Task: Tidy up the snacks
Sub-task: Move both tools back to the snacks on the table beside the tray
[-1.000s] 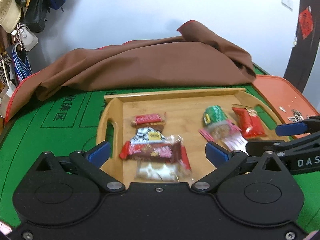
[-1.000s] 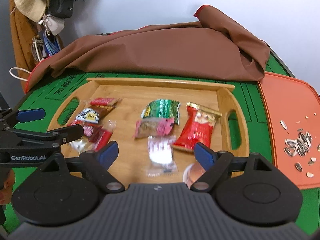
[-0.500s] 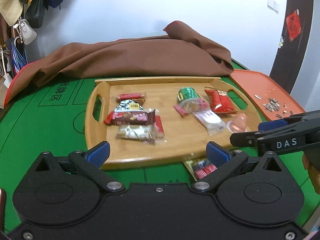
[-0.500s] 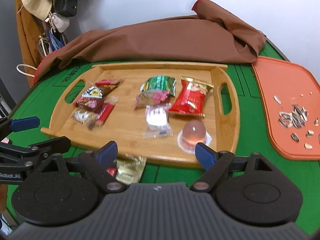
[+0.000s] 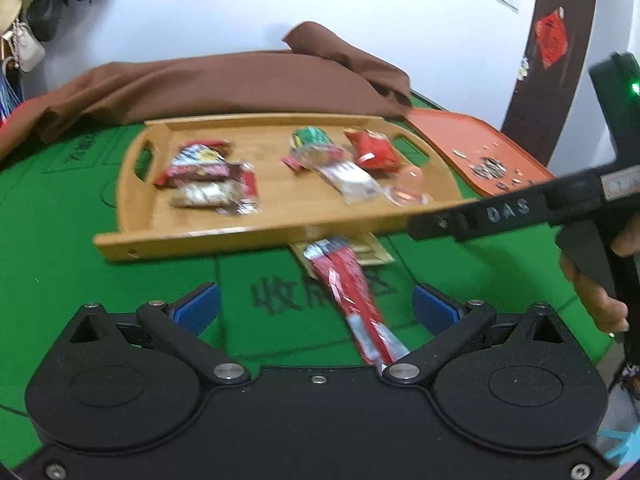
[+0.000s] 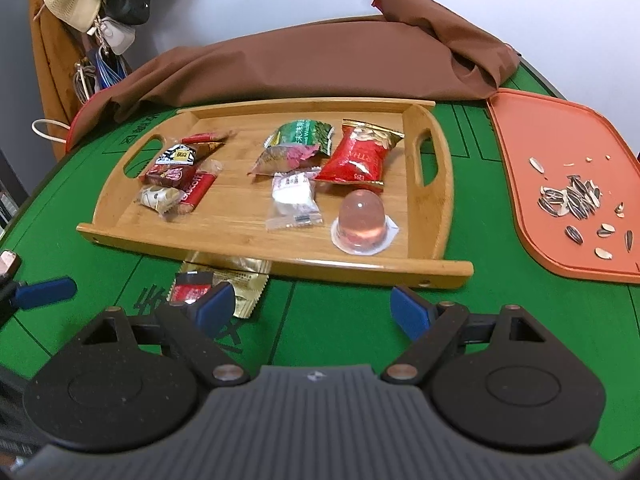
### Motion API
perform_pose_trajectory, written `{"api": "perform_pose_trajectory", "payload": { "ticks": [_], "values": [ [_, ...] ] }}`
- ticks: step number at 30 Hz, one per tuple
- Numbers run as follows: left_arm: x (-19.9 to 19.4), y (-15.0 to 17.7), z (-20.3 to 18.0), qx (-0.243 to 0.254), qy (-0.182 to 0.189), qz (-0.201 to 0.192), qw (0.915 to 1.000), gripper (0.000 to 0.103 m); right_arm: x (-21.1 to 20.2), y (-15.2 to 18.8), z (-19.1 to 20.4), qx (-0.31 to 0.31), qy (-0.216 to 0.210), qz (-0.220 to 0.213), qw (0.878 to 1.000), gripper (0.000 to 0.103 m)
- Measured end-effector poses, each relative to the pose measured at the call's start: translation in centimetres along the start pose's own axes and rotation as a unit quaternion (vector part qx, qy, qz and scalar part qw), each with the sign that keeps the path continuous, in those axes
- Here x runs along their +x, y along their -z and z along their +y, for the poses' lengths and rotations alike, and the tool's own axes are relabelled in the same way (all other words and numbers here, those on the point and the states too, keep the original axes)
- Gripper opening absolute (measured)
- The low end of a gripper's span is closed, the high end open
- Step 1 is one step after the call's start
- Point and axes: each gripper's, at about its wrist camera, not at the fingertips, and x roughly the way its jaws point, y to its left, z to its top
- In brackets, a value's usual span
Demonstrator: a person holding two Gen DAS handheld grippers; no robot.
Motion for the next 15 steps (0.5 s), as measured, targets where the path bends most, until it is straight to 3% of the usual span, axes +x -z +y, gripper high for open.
{"api": "perform_pose_trajectory", "payload": {
  "ticks": [4,6,9,13,15],
  "values": [
    [0.4,0.7,-1.0,-0.004,0.024,0.016,0.9996,0.085,-0.1,0.3,-0.3,0.005,-0.003,0.002,1.0,0.09],
    [0.6,1.0,-1.5,-0.004,0.03,0.021,0.9993,0.071,-0.1,0.5,-0.4,0.007,-0.003,0.004,1.0,0.09],
    [1.1,1.2,-2.2,-0.006,0.036,0.03,0.9989,0.058,-0.1,0.8,-0.7,0.011,-0.003,0.007,1.0,0.09],
    [1.8,1.5,-2.9,-0.012,0.047,0.042,0.9979,0.047,0.0,1.1,-0.9,0.013,-0.002,0.01,1.0,0.09],
    [2.1,1.7,-3.2,-0.011,0.047,0.047,0.9977,0.026,0.1,1.2,-1.0,0.014,-0.003,0.012,1.0,0.09]
  ]
}}
